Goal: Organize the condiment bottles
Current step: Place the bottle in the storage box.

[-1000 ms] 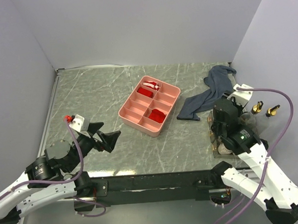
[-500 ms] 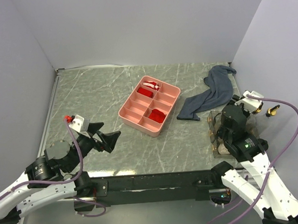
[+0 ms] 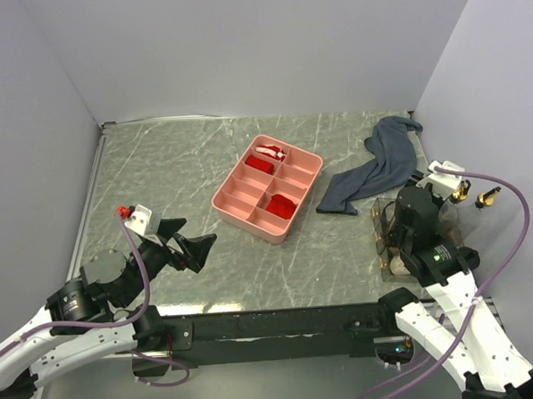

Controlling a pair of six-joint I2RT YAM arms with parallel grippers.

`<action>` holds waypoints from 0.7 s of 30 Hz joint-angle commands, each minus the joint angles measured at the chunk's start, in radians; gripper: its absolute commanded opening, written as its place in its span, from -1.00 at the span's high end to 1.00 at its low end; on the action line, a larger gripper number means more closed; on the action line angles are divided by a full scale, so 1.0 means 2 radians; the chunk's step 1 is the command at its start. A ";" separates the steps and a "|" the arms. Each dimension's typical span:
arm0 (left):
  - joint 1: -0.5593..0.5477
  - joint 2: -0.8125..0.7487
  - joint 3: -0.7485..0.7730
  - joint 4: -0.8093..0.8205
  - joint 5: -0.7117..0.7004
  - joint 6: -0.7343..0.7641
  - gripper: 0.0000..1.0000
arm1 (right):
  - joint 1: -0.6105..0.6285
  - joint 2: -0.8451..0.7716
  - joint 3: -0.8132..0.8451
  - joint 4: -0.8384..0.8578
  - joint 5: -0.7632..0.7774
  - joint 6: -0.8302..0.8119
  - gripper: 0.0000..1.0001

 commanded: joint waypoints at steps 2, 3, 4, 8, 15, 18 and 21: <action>-0.002 0.005 0.000 0.021 0.005 0.000 -0.94 | -0.014 0.003 -0.007 0.057 -0.006 0.002 1.00; -0.002 0.004 -0.001 0.021 0.005 0.000 -0.94 | -0.016 0.003 -0.010 0.060 -0.006 0.004 1.00; -0.002 0.005 0.000 0.021 0.004 0.000 -0.94 | -0.016 0.004 -0.016 0.061 -0.005 0.005 1.00; -0.002 0.004 -0.001 0.022 0.004 0.002 -0.94 | -0.019 0.002 -0.029 0.072 -0.003 0.008 1.00; -0.002 0.007 0.001 0.020 0.001 0.000 -0.93 | -0.027 0.014 -0.043 0.074 0.015 0.029 0.49; -0.002 0.005 -0.001 0.020 0.001 0.000 -0.93 | -0.030 0.027 -0.044 0.068 0.010 0.041 0.03; -0.002 -0.001 -0.001 0.020 0.001 0.000 -0.93 | -0.031 0.035 -0.041 0.054 0.022 0.054 -0.02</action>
